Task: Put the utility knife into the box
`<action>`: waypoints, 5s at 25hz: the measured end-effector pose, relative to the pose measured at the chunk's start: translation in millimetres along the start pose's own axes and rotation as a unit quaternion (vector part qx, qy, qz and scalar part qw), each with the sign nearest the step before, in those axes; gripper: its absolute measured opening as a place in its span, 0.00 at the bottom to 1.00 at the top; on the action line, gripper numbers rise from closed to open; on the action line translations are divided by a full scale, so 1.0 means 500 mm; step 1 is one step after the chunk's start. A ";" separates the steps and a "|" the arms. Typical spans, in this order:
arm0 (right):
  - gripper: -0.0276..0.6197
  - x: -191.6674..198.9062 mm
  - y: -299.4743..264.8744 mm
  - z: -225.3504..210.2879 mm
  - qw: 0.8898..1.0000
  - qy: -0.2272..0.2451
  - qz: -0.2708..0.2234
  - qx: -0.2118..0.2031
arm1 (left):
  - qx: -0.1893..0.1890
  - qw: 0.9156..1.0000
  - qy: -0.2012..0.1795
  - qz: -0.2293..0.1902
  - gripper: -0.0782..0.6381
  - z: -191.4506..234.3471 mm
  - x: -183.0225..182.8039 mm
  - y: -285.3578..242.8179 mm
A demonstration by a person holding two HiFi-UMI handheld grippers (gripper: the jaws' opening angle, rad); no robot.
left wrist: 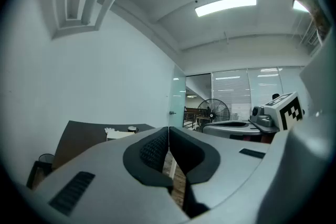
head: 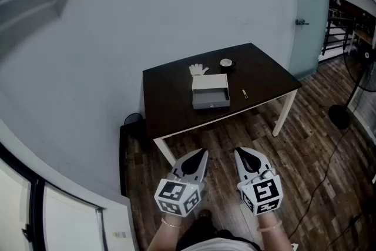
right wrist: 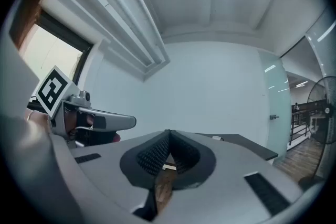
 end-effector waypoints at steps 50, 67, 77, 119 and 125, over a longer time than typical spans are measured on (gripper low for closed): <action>0.04 0.023 -0.508 -0.122 0.997 -0.036 -0.008 0.061 | 0.068 0.997 0.036 0.002 0.13 0.407 -0.015 -0.342; 0.05 0.077 -0.701 -0.355 0.998 -0.053 0.012 0.036 | 0.056 0.997 0.046 0.001 0.13 0.476 -0.007 -0.636; 0.07 0.117 -0.794 -0.502 0.997 -0.055 0.039 0.035 | 0.058 0.997 0.060 -0.002 0.13 0.496 0.003 -0.801; 0.18 0.427 -0.976 -0.826 0.975 0.015 0.220 0.018 | 0.030 0.993 0.104 0.038 0.13 0.533 0.165 -1.079; 0.19 0.469 -0.991 -0.846 0.968 0.014 0.247 0.030 | 0.032 0.992 0.112 0.049 0.13 0.551 0.180 -1.089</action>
Point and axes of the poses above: the fingertips, and each gripper's own axes: y backward along the fingers, z to its left, x out of its underside, the point moved 7 cm from there along y, backward along the fingers
